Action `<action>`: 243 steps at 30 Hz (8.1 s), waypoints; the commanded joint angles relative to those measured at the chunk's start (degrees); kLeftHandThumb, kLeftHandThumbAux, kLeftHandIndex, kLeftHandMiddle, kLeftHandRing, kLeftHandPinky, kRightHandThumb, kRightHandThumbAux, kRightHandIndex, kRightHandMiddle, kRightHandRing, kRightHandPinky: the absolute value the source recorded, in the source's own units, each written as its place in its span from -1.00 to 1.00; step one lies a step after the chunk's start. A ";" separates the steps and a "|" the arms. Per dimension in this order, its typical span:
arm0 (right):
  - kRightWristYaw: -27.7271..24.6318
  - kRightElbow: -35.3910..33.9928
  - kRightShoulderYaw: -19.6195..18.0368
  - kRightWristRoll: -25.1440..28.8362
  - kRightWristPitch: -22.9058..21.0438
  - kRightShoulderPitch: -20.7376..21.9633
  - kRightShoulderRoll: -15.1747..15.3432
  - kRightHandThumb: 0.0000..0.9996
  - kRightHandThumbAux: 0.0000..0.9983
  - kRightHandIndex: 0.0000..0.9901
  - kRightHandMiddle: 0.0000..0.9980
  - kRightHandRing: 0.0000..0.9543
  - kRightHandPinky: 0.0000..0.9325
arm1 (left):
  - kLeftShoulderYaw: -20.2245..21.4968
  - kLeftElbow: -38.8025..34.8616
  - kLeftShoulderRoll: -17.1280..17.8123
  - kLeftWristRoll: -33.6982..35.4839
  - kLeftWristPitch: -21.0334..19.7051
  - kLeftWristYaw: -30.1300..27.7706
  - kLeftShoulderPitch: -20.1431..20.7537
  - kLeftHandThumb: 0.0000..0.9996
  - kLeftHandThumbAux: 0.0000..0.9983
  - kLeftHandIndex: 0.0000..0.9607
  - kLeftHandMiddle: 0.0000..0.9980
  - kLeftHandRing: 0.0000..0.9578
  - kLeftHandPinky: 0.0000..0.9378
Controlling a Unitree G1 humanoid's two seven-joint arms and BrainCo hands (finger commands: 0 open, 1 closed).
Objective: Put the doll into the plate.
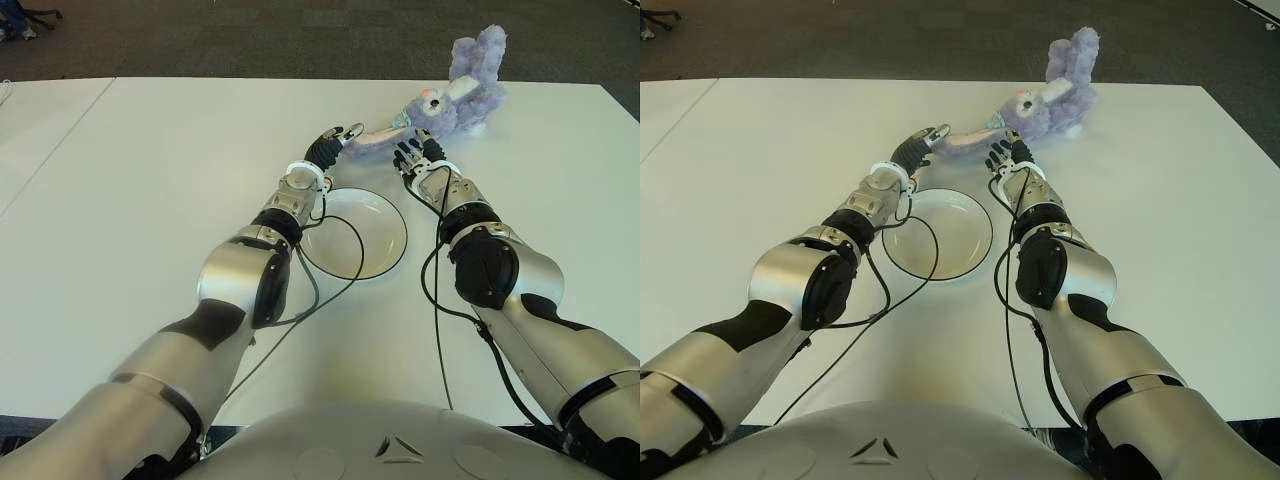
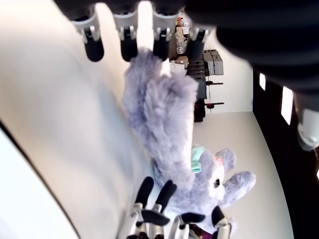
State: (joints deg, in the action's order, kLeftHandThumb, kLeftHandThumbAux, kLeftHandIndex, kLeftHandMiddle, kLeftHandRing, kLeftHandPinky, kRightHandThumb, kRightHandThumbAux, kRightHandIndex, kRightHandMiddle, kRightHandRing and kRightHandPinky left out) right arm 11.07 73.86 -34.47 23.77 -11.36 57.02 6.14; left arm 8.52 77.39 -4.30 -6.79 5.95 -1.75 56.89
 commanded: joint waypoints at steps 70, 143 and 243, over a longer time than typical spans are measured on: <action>1.15 4.02 6.76 -10.65 -1.68 -9.15 -3.67 -0.77 0.14 -0.52 -0.57 -0.61 -0.60 | -5.04 1.47 -6.05 -7.87 -3.93 1.82 -0.66 -0.47 0.23 -0.84 -0.81 -0.81 -0.72; 1.68 1.60 -1.83 3.31 5.56 -10.39 -15.56 0.32 0.47 -0.20 -0.50 -0.48 -0.46 | -64.46 4.25 -3.03 -55.74 -16.09 22.71 1.49 0.70 0.34 -0.18 0.09 0.68 0.80; -2.20 2.58 9.99 -3.89 3.67 -8.82 -14.31 -0.50 0.15 -0.63 -0.67 -0.63 -0.48 | -57.31 -15.01 16.68 -54.68 4.59 36.59 -0.72 0.34 0.44 -0.17 -0.19 -0.08 -0.10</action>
State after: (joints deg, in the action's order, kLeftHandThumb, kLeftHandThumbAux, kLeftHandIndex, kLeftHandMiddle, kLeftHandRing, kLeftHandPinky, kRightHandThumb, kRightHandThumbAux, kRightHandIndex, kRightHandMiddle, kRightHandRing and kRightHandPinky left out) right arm 5.57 71.70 -25.65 21.94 -2.49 54.19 -4.55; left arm -49.76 61.17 13.17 -62.43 9.60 33.13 56.09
